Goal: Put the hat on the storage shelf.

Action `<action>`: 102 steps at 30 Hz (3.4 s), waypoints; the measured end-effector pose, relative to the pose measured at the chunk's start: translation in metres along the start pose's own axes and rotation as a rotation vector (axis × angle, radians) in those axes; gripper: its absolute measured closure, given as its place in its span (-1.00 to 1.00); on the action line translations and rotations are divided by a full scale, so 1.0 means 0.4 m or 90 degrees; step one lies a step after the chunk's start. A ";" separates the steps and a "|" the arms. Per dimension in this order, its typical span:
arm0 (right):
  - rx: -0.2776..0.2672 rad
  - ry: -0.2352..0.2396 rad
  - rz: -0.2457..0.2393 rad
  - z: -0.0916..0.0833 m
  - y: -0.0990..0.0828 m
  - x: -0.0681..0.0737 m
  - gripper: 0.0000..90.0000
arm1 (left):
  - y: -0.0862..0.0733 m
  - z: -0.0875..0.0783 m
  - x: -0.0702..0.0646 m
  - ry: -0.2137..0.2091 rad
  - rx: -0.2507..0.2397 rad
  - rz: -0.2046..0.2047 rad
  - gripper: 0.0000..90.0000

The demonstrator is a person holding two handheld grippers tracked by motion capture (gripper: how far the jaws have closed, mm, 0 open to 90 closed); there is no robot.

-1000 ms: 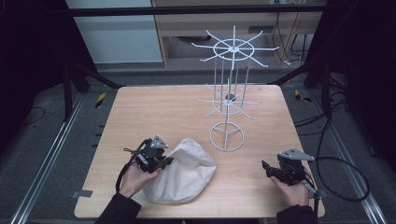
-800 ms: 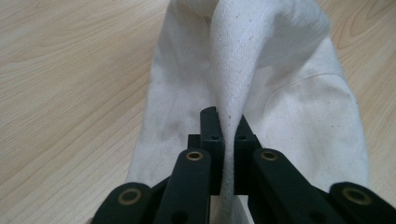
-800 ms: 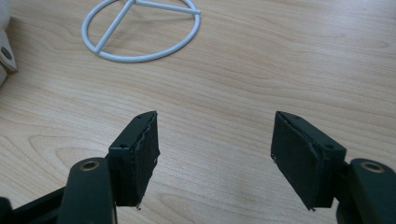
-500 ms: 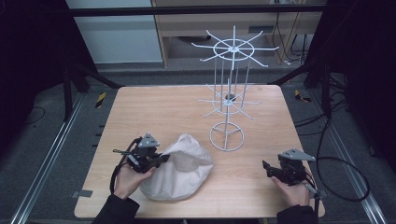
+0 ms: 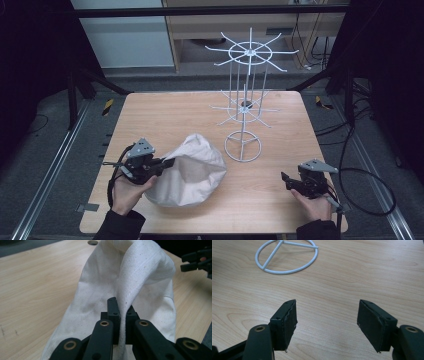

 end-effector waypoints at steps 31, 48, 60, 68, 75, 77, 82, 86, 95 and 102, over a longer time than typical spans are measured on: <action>-0.012 -0.001 -0.004 -0.001 0.004 0.001 -0.31 | 0.069 -0.164 0.051 0.079 -0.256 -0.079 0.95; -0.016 -0.004 -0.007 0.002 0.003 0.001 -0.32 | 0.099 -0.234 0.061 0.092 -0.350 -0.096 0.95; -0.019 -0.005 -0.006 0.002 0.004 0.000 -0.32 | 0.163 -0.278 0.047 0.075 -0.434 -0.100 0.95; -0.023 -0.008 -0.011 0.002 0.006 -0.005 -0.32 | 0.203 -0.309 0.052 0.054 -0.482 -0.111 0.95; -0.023 -0.004 -0.009 0.003 0.007 -0.001 -0.32 | 0.247 -0.321 0.050 0.043 -0.516 -0.115 0.95; -0.023 -0.004 -0.009 0.003 0.007 0.000 -0.32 | 0.260 -0.324 0.045 0.038 -0.525 -0.116 0.95; -0.024 -0.004 -0.009 0.003 0.007 -0.001 -0.31 | 0.301 -0.326 0.028 0.025 -0.545 -0.113 0.95; -0.024 -0.004 -0.010 0.004 0.007 0.000 -0.31 | 0.328 -0.328 0.021 0.019 -0.559 -0.112 0.95; -0.023 -0.002 -0.010 0.006 0.007 0.001 -0.31 | 0.387 -0.324 -0.005 0.007 -0.589 -0.116 0.95; -0.023 -0.001 -0.011 0.007 0.007 0.002 -0.31 | 0.432 -0.324 -0.020 0.001 -0.598 -0.112 0.95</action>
Point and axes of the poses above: each handheld gripper's, and its own axes: z roughly forward along the jaws, y roughly out of its top, x roughly to its left, the point moved 8 cm from there along z, roughly forward along the jaws, and after that the axes turned 3 degrees about x, right-handed, at the moved point
